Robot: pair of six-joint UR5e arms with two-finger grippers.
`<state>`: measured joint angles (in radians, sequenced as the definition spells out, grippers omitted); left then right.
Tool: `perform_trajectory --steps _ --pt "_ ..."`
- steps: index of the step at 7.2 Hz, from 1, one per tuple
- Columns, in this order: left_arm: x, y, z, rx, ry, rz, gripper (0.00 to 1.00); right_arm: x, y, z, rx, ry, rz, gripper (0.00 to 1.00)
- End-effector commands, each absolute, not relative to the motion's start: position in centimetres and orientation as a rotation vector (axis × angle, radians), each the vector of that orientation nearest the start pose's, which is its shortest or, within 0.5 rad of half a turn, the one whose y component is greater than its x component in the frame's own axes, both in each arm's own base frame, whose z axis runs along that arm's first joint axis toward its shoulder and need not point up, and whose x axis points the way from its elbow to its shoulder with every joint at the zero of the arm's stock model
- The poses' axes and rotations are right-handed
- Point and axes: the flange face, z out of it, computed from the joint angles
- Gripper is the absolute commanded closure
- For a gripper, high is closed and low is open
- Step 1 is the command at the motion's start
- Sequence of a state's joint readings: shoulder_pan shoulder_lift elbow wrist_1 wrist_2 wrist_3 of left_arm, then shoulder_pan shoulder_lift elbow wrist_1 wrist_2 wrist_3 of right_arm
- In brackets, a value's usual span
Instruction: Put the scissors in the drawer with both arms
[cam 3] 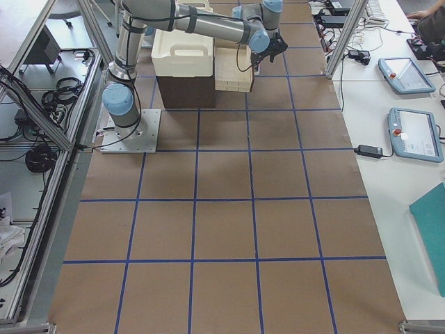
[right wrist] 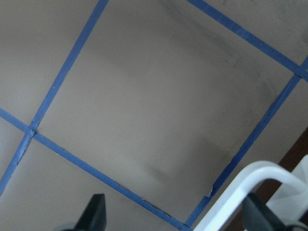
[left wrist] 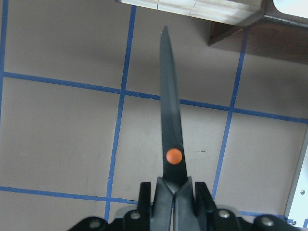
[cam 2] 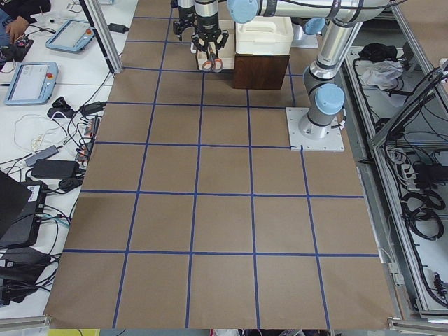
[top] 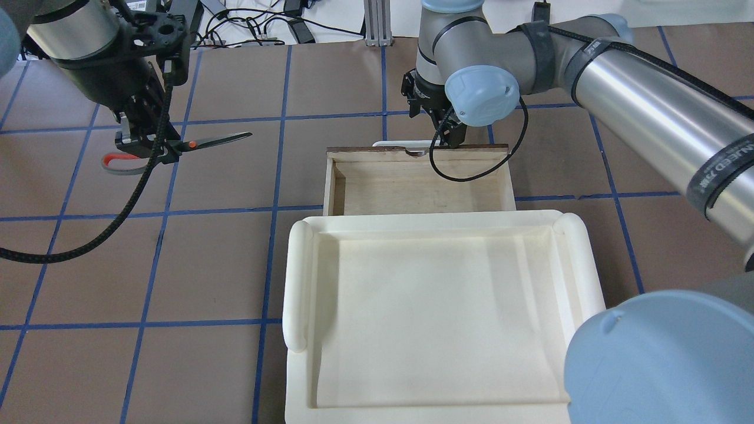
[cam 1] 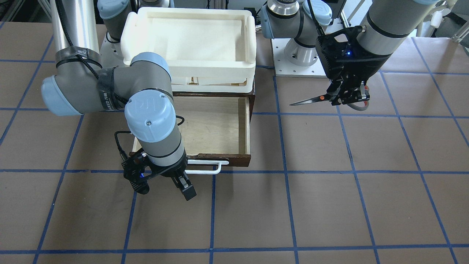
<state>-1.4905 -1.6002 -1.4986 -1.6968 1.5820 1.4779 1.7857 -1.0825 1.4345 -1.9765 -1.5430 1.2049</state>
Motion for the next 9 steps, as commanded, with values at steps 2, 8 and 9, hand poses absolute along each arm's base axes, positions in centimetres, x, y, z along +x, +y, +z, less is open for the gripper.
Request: perform_trajectory --steps 2,8,9 --pt "-9.3 -50.4 49.7 2.055 2.445 0.101 1.00 27.1 -64.3 31.9 1.447 2.705 -0.069 0.00" --pt "-9.3 -50.2 49.8 2.057 2.445 0.096 1.00 27.1 -67.6 30.7 1.453 2.693 -0.084 0.00" --pt "-9.3 -50.2 49.8 2.057 2.445 0.096 1.00 27.1 -67.7 30.6 1.453 2.693 -0.080 0.00"
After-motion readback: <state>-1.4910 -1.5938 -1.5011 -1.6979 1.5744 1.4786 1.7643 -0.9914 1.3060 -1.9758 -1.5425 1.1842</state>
